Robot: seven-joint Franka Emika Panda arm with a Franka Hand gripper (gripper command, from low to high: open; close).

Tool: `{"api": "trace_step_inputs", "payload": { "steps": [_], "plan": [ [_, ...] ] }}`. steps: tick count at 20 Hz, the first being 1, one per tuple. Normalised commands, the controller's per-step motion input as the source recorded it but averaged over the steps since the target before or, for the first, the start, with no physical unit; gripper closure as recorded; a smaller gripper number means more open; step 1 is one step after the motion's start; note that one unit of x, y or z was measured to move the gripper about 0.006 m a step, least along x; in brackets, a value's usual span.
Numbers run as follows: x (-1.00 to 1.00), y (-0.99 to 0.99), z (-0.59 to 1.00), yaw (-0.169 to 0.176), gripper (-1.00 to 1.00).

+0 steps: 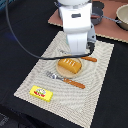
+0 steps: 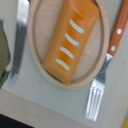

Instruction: Interact with the objects in diverse but meaningful ways.

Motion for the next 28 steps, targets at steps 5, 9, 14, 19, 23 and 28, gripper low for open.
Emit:
{"api": "trace_step_inputs", "payload": {
  "steps": [5, 9, 14, 19, 23, 28],
  "plan": [
    [0.01, 0.66, -0.02, -0.134, -1.00],
    [-0.03, 0.81, -0.12, -0.002, -1.00],
    [-0.07, 0.87, -0.14, 0.000, -1.00],
    [-0.26, 0.56, -0.21, 0.000, -1.00],
    [-0.30, 0.38, -0.24, -0.009, -1.00],
    [-0.32, 0.21, -0.24, -0.053, -1.00]
  ]
}}
